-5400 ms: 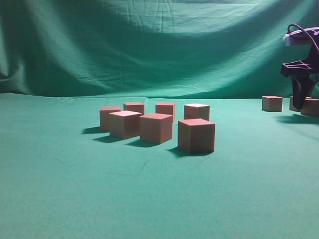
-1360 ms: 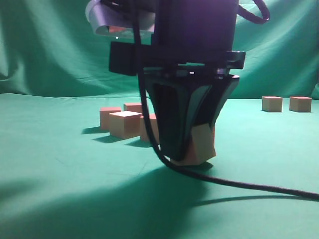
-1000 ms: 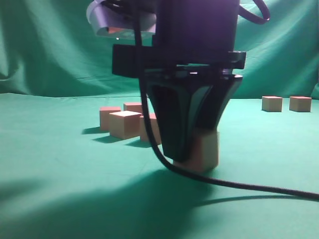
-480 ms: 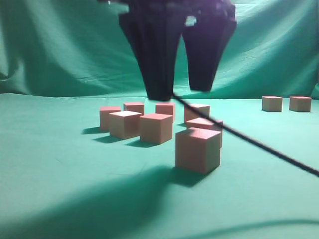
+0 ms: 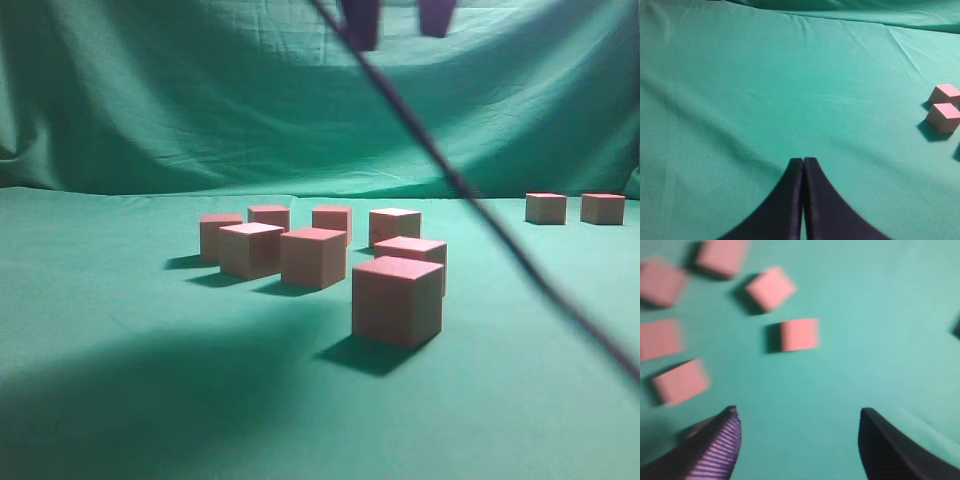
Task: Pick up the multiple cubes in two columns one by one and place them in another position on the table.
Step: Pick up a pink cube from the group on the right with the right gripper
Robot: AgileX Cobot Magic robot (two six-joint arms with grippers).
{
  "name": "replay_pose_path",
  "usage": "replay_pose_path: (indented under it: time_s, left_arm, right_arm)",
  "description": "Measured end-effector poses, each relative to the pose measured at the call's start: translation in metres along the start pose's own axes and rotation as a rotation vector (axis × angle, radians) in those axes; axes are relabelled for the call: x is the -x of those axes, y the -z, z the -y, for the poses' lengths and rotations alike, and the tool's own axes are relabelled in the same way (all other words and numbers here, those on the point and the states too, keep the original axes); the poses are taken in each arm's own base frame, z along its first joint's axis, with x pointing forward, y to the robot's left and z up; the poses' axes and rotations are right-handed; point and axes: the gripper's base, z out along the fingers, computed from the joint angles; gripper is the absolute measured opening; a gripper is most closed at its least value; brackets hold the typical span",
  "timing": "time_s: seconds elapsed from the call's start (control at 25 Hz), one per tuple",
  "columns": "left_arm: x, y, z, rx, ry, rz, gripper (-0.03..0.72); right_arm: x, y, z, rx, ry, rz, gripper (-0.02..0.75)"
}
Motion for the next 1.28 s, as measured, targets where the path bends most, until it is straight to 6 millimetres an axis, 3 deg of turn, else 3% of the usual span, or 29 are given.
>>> replay_pose_path:
  time_s: [0.24,0.4,0.52,0.8,1.12,1.28]
  left_arm:
    - [0.000,0.000,0.000,0.000,0.000,0.000,0.000]
    - [0.000,0.000,0.000,0.000,0.000,0.000,0.000]
    - [0.000,0.000,0.000,0.000,0.000,0.000,0.000]
    - [0.000,0.000,0.000,0.000,0.000,0.000,0.000]
    - [0.000,0.000,0.000,0.000,0.000,0.000,0.000]
    - [0.000,0.000,0.000,0.000,0.000,0.000,0.000]
  right_arm:
    - [-0.012,-0.020,0.107,-0.071,-0.310,-0.009,0.457]
    - [-0.020,-0.040,0.159,-0.055,-0.482,0.060,0.457]
    - [-0.025,-0.061,0.187,-0.026,-0.568,0.099,0.457]
    - [-0.015,-0.122,0.214,0.008,-0.592,0.110,0.457]
    - [0.002,-0.178,0.218,0.030,-0.559,0.110,0.457]
    - [0.003,-0.197,0.218,0.030,-0.560,0.112,0.457]
